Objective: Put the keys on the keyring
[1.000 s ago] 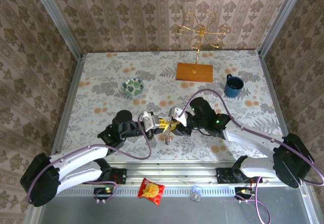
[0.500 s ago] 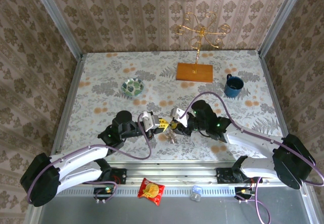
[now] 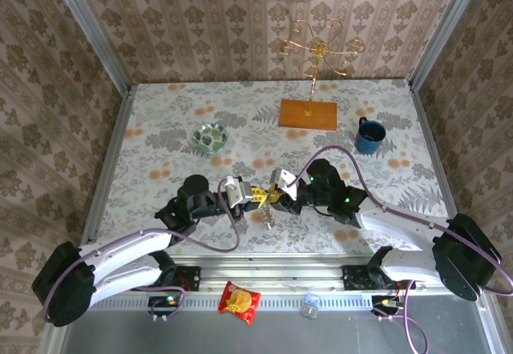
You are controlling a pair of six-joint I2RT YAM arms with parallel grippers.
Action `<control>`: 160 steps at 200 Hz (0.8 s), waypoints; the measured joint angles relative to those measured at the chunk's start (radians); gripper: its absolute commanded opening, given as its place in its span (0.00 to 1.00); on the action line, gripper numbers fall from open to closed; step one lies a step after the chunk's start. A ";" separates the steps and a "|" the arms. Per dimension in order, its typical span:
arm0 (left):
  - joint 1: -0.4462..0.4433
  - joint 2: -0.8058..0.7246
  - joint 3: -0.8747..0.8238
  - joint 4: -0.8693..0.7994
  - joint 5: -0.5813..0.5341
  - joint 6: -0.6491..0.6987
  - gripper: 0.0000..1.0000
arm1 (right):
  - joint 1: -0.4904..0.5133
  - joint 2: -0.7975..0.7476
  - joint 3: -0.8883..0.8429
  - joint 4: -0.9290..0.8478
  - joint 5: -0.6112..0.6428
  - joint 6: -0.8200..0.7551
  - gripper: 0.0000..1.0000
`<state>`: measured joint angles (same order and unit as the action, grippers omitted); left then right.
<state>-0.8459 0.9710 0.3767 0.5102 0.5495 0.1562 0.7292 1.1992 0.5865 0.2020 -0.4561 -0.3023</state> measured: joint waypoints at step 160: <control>0.000 -0.026 0.011 -0.073 -0.031 0.035 0.19 | -0.003 -0.128 0.072 -0.226 0.045 -0.082 0.00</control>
<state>-0.8459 0.9447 0.3882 0.4370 0.5186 0.1913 0.7265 1.0714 0.6590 -0.0242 -0.4107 -0.3840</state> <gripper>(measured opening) 0.074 0.063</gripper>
